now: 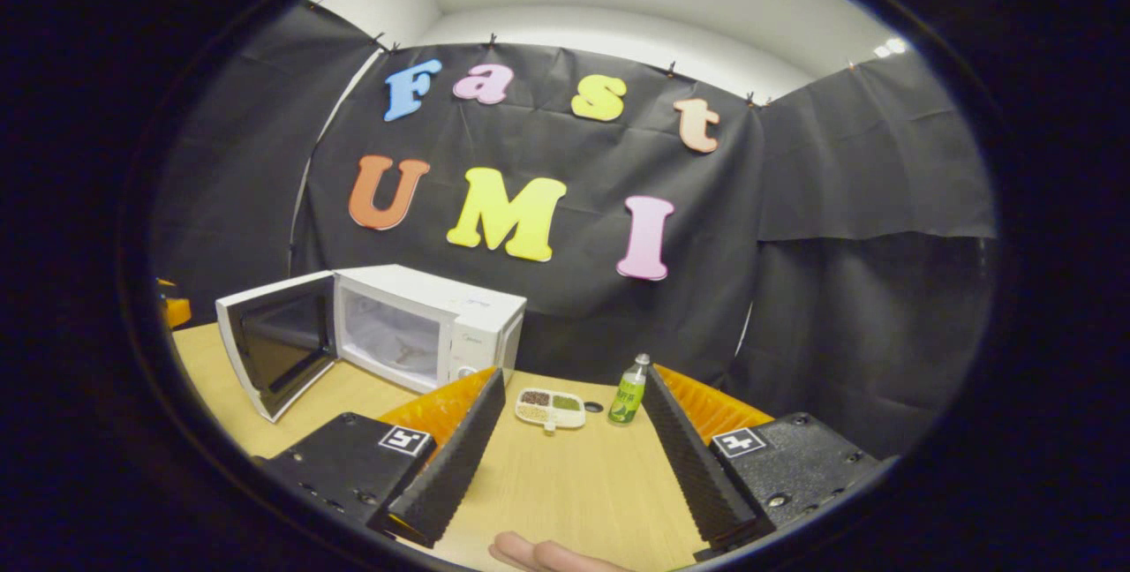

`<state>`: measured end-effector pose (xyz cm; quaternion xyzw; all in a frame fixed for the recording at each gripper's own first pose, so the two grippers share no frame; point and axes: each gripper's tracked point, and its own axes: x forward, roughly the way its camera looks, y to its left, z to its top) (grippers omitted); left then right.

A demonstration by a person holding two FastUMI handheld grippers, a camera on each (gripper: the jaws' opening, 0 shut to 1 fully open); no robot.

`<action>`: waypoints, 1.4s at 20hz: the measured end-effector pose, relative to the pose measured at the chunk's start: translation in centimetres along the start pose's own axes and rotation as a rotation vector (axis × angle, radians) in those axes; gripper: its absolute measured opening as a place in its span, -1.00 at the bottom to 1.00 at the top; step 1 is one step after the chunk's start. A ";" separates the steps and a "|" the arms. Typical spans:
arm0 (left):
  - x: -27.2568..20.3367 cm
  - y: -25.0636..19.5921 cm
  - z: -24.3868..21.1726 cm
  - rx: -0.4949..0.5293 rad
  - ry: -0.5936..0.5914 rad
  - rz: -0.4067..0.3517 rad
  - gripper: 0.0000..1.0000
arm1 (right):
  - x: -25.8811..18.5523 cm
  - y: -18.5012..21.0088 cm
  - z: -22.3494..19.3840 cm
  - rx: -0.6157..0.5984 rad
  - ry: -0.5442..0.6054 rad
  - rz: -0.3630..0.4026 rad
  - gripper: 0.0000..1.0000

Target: Open the microwave oven with the left hand, put the food in, and close the microwave oven.

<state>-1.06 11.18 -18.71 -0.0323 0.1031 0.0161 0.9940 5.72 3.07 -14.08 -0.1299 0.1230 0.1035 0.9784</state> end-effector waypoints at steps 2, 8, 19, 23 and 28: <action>-0.1 -0.2 1.6 0.020 -0.018 0.022 0.88 | 1.7 1.1 -0.9 -0.009 0.062 0.068 0.93; -0.2 -0.3 7.3 0.017 -0.132 0.114 0.88 | 6.9 4.2 -7.0 0.084 0.394 0.304 0.98; -0.1 -2.9 13.2 0.020 -0.290 0.129 0.87 | 12.1 9.9 -17.4 0.455 0.888 0.613 0.55; 0.5 -3.5 13.0 0.032 -0.279 0.128 0.88 | 12.0 11.6 -18.8 0.632 1.009 0.694 0.17; 0.3 -4.0 12.4 0.060 -0.263 0.110 0.87 | 11.3 12.9 -19.1 0.830 1.143 0.753 -0.31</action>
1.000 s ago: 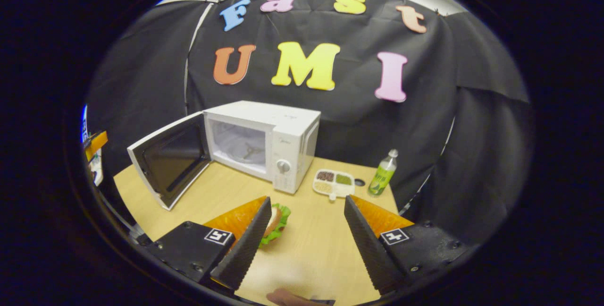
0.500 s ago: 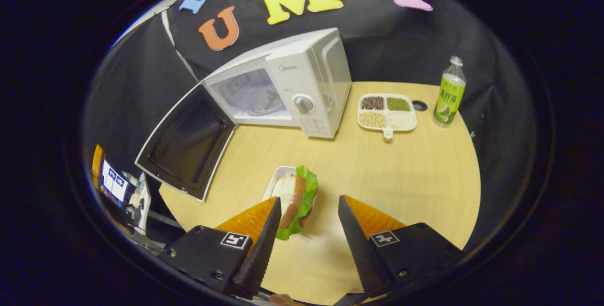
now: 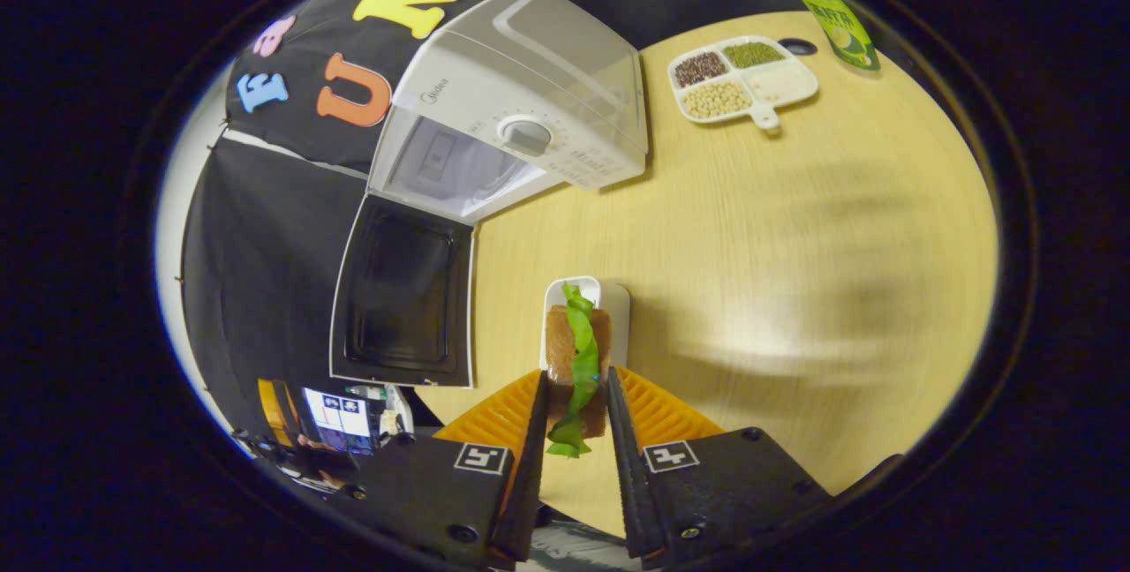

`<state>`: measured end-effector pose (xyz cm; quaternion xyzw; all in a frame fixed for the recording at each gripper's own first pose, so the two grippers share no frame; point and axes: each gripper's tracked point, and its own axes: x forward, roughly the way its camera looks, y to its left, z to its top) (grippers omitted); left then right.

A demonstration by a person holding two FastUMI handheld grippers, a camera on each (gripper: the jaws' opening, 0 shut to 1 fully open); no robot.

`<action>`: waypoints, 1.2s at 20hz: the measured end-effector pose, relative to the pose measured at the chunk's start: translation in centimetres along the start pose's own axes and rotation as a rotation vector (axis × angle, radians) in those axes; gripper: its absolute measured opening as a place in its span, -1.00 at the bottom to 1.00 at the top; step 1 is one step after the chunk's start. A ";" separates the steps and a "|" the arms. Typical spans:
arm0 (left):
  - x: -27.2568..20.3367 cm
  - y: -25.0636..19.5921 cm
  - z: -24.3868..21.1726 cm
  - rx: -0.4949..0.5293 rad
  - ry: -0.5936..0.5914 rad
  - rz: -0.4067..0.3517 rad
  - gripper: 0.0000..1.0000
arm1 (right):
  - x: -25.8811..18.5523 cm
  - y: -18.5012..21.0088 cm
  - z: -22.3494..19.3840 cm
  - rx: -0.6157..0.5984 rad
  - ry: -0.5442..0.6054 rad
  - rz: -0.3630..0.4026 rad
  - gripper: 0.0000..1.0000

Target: Open the microwave oven with the left hand, put the food in, and close the microwave oven.

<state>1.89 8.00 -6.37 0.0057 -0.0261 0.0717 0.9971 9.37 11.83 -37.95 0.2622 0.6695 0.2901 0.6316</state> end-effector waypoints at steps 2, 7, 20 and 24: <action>-0.1 0.0 -0.2 -0.004 0.001 -0.007 0.87 | 0.2 0.0 -0.4 0.059 0.044 0.029 -0.16; -0.8 0.3 -0.6 -0.020 0.004 -0.027 0.87 | 1.1 -0.2 -1.5 0.156 0.109 0.046 -0.33; -2.3 0.1 -0.3 -0.016 -0.027 -0.074 0.87 | -1.6 3.6 -1.8 0.043 -0.037 0.043 -0.34; -3.0 0.0 0.3 -0.031 -0.042 -0.100 0.87 | -2.0 8.1 -1.9 0.005 -0.121 0.068 -0.34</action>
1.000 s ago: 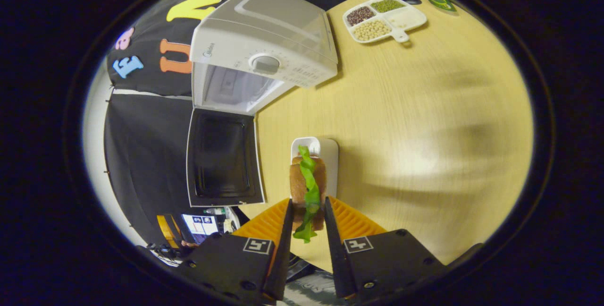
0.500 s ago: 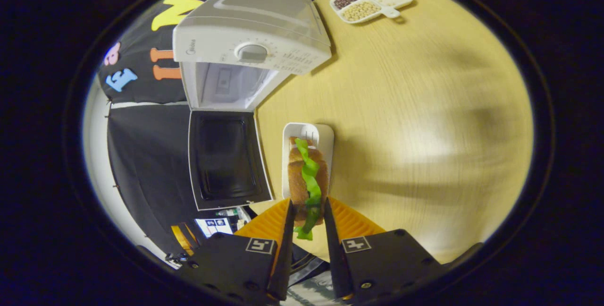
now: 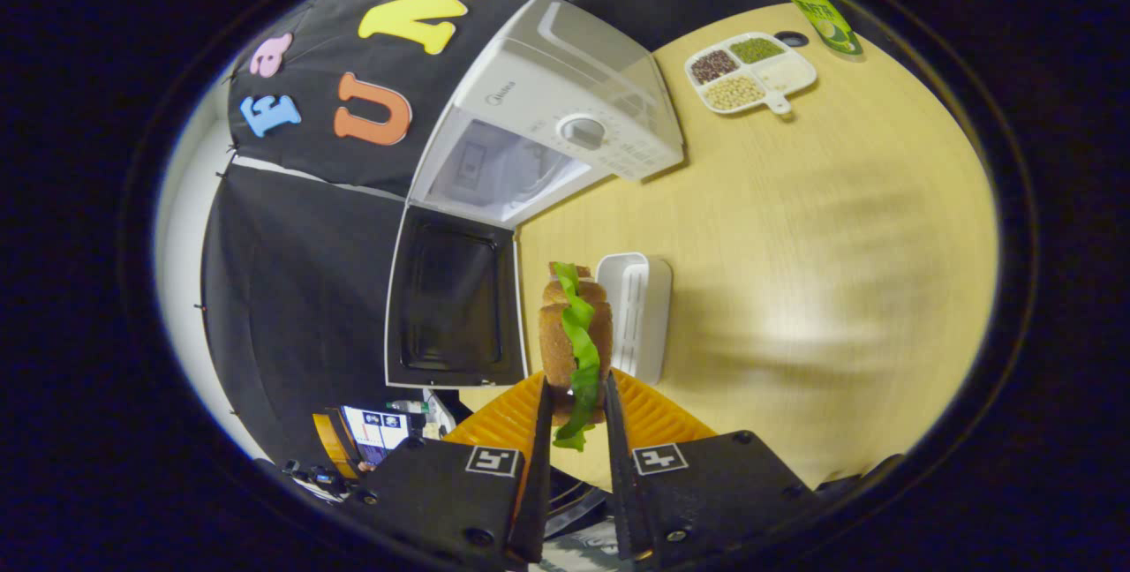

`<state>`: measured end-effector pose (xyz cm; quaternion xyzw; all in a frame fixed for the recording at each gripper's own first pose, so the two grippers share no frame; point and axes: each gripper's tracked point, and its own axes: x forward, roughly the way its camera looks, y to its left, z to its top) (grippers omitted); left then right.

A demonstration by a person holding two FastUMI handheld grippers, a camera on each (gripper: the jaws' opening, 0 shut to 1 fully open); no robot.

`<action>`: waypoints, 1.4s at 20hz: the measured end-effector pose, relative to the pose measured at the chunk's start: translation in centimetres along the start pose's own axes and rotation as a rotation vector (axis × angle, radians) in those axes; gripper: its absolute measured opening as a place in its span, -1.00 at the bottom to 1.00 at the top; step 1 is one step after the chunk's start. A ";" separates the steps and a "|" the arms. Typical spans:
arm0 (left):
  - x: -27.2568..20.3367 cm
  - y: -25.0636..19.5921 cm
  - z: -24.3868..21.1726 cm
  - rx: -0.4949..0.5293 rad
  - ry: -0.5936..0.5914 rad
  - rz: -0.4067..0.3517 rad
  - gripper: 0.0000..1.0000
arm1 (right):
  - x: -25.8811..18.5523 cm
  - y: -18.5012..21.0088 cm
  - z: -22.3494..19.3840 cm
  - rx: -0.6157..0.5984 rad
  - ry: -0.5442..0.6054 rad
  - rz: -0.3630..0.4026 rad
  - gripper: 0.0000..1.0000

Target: Open the microwave oven with the left hand, put the food in, and close the microwave oven.

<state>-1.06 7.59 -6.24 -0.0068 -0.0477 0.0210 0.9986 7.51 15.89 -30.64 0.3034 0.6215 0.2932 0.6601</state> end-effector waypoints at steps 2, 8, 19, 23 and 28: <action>-0.2 0.3 0.0 -0.009 -0.001 -0.007 0.87 | 1.0 2.4 0.8 0.006 -0.099 0.033 -0.34; -0.3 1.4 -0.5 -0.019 0.008 -0.027 0.87 | 6.7 7.2 5.2 0.090 -0.415 0.109 -0.33; 0.6 2.4 -3.6 -0.035 0.081 -0.054 0.88 | 21.8 8.6 14.5 0.314 -0.794 0.072 -0.33; 0.8 2.2 -4.5 -0.069 0.103 -0.083 0.87 | 26.3 9.2 17.5 0.244 -0.912 -0.060 -0.51; 1.3 3.7 -5.7 -0.099 0.114 -0.071 0.88 | 29.2 10.4 20.7 0.107 -1.004 -0.168 -0.26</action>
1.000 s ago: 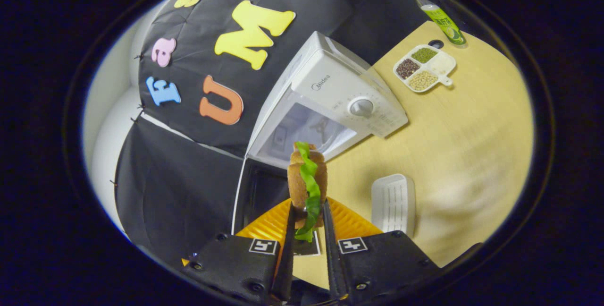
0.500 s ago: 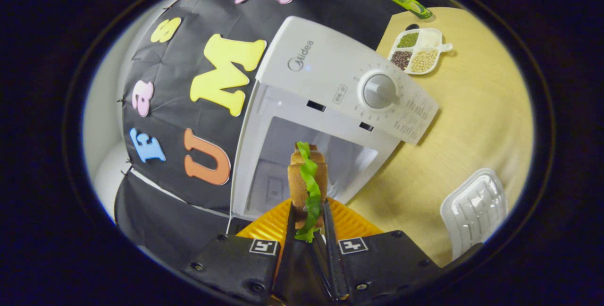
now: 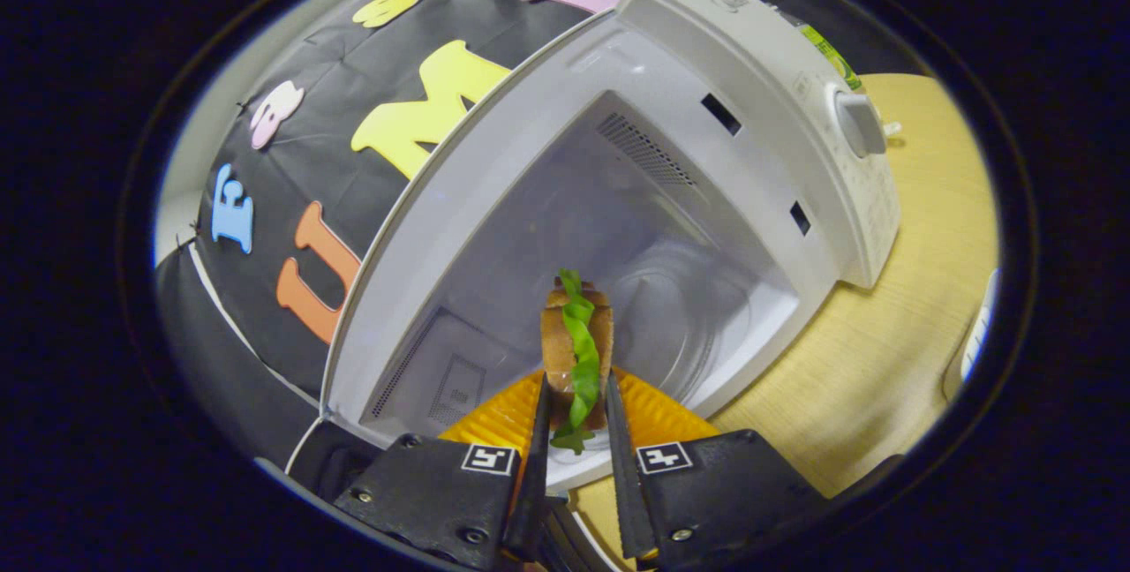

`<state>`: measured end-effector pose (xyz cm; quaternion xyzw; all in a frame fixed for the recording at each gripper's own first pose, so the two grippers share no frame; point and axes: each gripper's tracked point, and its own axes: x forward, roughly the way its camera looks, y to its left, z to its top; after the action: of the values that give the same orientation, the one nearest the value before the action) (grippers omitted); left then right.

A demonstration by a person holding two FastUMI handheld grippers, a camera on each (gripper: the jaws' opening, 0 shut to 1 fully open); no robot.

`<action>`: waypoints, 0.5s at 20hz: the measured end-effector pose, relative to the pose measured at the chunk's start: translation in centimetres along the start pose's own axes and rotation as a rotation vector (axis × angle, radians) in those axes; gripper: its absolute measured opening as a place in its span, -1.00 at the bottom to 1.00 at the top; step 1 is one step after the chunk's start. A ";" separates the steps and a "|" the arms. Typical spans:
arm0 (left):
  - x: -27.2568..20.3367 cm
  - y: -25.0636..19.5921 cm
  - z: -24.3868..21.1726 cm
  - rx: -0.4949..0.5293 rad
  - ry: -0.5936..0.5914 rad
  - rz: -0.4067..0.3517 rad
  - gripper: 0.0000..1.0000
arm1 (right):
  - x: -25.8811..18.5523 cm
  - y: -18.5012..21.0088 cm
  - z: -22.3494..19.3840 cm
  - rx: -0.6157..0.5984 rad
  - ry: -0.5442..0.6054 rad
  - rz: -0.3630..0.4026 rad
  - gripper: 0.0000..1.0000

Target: Open the microwave oven with the left hand, put the food in, and close the microwave oven.

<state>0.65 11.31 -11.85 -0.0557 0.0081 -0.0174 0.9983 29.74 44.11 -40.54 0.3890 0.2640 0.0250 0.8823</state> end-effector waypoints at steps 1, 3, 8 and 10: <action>0.0 0.2 -0.2 -0.010 0.008 -0.001 0.88 | 0.3 0.0 0.0 -0.005 -0.011 -0.004 -0.26; 0.2 0.8 -0.4 -0.024 0.013 0.008 0.88 | 0.8 -0.1 0.2 -0.033 -0.035 -0.019 -0.40; 0.5 1.4 -1.4 -0.034 0.029 0.017 0.88 | 1.0 -1.7 0.5 -0.126 -0.055 -0.067 -0.14; 0.4 1.4 -1.4 -0.027 0.033 0.021 0.88 | 0.9 -3.0 0.6 -0.183 -0.065 -0.122 -0.31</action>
<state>1.07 12.57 -13.44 -0.0689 0.0253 -0.0076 0.9973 30.35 41.84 -42.75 0.2908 0.2548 -0.0173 0.9220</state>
